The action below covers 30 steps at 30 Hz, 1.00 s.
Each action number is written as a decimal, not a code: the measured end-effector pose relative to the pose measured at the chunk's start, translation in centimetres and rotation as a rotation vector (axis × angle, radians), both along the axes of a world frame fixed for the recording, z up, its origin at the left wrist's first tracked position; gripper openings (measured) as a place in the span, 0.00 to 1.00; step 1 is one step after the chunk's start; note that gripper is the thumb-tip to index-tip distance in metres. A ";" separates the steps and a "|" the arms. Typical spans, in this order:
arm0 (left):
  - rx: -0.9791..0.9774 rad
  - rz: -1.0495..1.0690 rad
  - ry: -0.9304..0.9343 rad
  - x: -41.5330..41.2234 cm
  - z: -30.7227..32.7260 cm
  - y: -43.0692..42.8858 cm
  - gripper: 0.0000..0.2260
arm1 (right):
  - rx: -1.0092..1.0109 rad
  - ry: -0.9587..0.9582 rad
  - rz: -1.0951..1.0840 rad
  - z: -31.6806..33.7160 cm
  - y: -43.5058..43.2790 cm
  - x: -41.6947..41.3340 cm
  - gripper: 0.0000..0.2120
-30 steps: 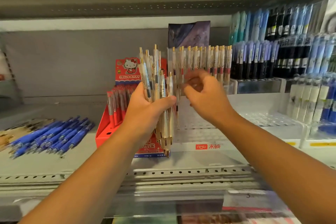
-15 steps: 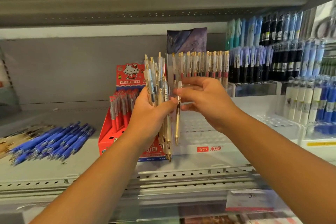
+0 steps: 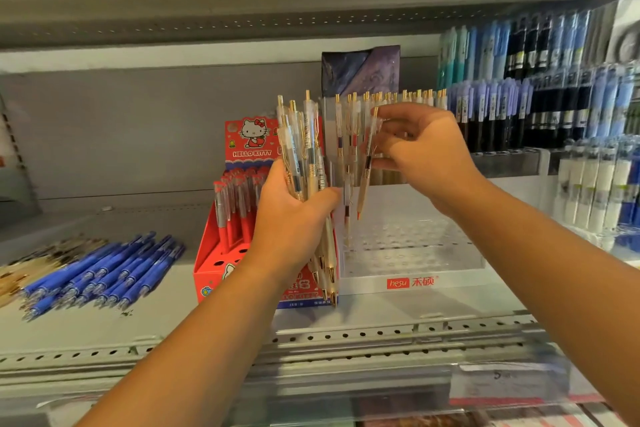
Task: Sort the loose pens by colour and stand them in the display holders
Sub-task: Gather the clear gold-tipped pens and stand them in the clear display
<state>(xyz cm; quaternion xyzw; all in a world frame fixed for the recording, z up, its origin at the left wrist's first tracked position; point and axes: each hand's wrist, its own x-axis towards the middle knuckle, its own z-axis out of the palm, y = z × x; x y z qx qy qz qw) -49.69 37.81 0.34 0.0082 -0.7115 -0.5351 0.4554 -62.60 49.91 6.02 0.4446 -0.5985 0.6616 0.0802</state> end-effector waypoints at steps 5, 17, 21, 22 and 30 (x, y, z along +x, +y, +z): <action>-0.009 0.003 0.005 0.1 0.1 0.1 0.16 | 0.044 0.025 -0.076 -1.4 -1.3 -0.9 0.17; -0.032 0.041 -0.007 0.3 0.2 0.4 0.14 | 0.076 0.021 -0.132 -2.3 -2.0 -1.8 0.17; -0.046 0.045 -0.008 0.3 0.2 0.4 0.14 | 0.103 -0.023 -0.099 -2.7 -2.1 -1.8 0.16; -0.054 0.043 -0.012 0.3 0.2 0.4 0.13 | 0.120 -0.022 -0.094 -2.9 -2.1 -1.8 0.16; -0.079 0.023 -0.019 0.2 0.0 0.2 0.13 | 0.287 0.101 -0.187 -3.5 -2.5 -1.7 0.17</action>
